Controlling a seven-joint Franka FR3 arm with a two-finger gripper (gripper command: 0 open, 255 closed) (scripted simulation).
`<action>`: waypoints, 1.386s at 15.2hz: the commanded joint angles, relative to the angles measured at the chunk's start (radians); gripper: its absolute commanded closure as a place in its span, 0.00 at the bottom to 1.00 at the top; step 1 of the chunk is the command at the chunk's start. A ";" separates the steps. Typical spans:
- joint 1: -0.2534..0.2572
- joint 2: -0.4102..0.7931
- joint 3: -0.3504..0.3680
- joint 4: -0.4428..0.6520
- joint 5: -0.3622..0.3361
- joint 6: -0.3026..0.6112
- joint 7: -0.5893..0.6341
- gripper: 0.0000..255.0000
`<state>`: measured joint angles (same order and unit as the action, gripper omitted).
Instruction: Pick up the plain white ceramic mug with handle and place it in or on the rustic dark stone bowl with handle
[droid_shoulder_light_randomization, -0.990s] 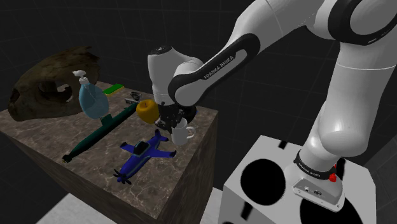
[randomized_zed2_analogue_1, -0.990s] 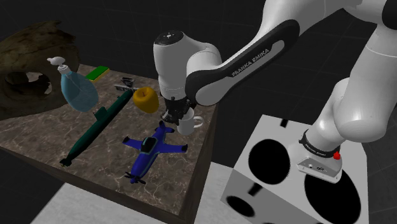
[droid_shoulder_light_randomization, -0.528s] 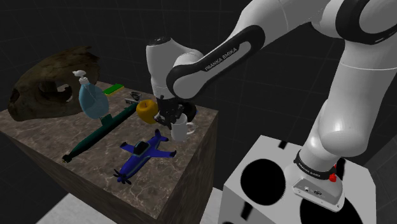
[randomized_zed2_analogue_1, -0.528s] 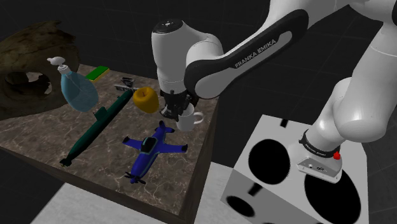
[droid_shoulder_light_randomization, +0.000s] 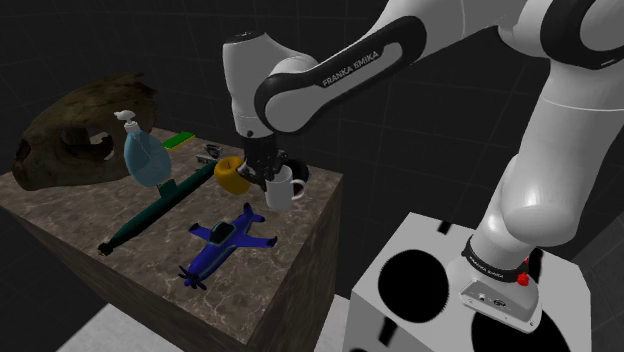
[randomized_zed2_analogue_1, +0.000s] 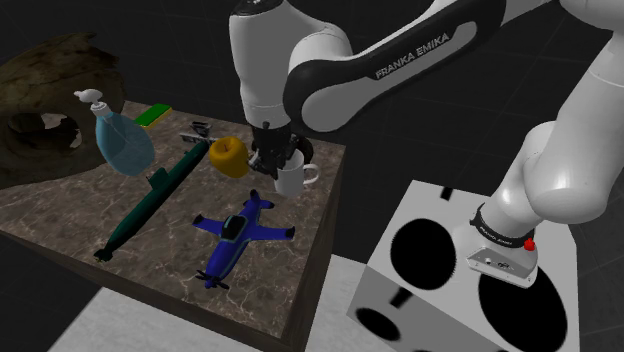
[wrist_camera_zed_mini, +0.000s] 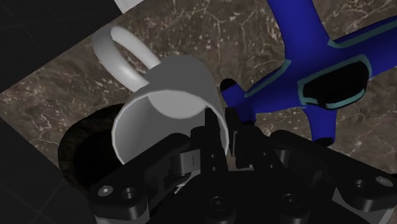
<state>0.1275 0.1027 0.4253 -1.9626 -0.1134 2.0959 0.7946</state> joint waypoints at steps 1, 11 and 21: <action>-0.002 -0.013 0.000 0.012 0.008 -0.024 -0.007 1.00; -0.004 -0.046 0.002 0.110 0.029 -0.151 -0.026 1.00; -0.025 -0.044 -0.017 0.231 0.034 -0.267 -0.077 1.00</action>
<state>0.1118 0.0579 0.4163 -1.7399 -0.0809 1.8359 0.7361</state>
